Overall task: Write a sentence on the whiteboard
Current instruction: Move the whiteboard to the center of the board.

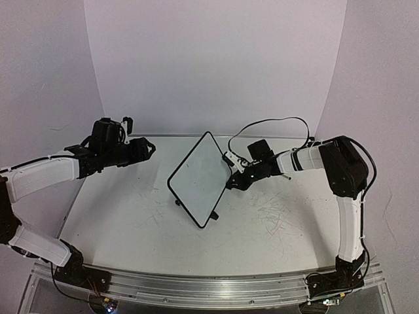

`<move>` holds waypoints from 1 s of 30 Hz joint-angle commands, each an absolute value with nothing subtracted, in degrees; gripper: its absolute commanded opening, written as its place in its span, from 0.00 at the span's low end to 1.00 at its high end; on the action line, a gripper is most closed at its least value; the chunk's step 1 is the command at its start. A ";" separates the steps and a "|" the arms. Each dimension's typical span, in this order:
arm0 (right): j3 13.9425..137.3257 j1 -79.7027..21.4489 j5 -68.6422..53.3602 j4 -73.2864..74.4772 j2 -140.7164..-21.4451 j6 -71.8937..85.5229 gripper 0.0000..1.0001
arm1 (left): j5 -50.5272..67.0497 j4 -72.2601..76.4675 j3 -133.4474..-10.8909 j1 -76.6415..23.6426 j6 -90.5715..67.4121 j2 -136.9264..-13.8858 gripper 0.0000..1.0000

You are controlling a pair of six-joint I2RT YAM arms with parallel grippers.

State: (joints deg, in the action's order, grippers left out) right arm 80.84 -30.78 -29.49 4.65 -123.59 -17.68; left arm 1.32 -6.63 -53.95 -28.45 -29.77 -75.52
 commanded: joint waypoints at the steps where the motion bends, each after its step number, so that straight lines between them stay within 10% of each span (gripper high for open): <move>1: 72.50 -31.94 -26.45 -1.65 -118.55 -8.92 0.04 | 0.53 -6.23 -53.99 -28.32 -31.90 -72.15 0.71; 30: 43.65 -51.71 16.35 -9.50 -97.13 37.31 0.12 | 2.13 -6.14 -54.26 -35.87 -40.54 -71.43 0.77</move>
State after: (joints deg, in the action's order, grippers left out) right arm 45.38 -49.93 11.51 -11.57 -100.76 33.74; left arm 3.91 -6.61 -53.49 -35.37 -39.92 -72.49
